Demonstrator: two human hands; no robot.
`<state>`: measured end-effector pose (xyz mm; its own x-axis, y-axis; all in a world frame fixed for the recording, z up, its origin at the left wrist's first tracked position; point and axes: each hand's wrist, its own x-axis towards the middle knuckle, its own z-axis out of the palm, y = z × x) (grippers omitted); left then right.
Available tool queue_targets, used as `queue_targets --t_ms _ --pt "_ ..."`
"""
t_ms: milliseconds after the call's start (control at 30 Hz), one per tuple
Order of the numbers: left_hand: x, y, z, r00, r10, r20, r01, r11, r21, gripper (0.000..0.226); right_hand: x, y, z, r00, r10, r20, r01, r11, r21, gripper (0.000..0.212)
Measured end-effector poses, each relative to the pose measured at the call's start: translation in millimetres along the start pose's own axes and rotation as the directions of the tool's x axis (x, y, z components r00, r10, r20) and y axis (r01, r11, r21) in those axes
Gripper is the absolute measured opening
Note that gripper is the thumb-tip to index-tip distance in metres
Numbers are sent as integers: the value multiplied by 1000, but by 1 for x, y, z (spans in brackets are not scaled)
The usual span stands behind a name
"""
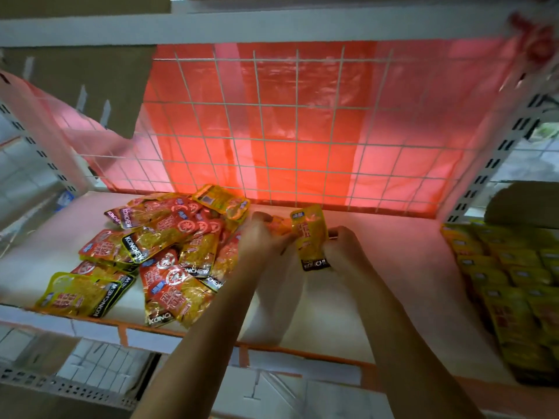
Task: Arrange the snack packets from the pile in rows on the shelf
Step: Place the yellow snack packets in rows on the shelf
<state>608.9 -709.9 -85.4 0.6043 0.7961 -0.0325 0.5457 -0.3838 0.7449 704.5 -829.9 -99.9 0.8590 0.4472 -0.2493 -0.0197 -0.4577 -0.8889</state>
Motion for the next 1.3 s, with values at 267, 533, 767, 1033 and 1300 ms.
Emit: queue_targets --t_ms 267,533,767,1033,1300 --pt "-21 43 71 997 32 76 -8 957 -288 19 1 30 -80 984 4 -180 4 999 43 43" --pt "-42 87 129 974 104 199 -29 937 -349 20 -9 59 -153 900 -37 -434 19 999 -46 35" --pt "-53 120 169 941 214 263 -171 969 -176 29 -13 75 -212 851 -15 -524 0 1000 -30 26" --pt "-46 142 192 904 302 302 -370 907 201 33 -15 84 -236 859 18 -511 -34 999 -23 32" --pt "-40 146 204 857 407 317 -486 843 232 32 -10 87 -242 862 6 -506 -31 999 -40 23"
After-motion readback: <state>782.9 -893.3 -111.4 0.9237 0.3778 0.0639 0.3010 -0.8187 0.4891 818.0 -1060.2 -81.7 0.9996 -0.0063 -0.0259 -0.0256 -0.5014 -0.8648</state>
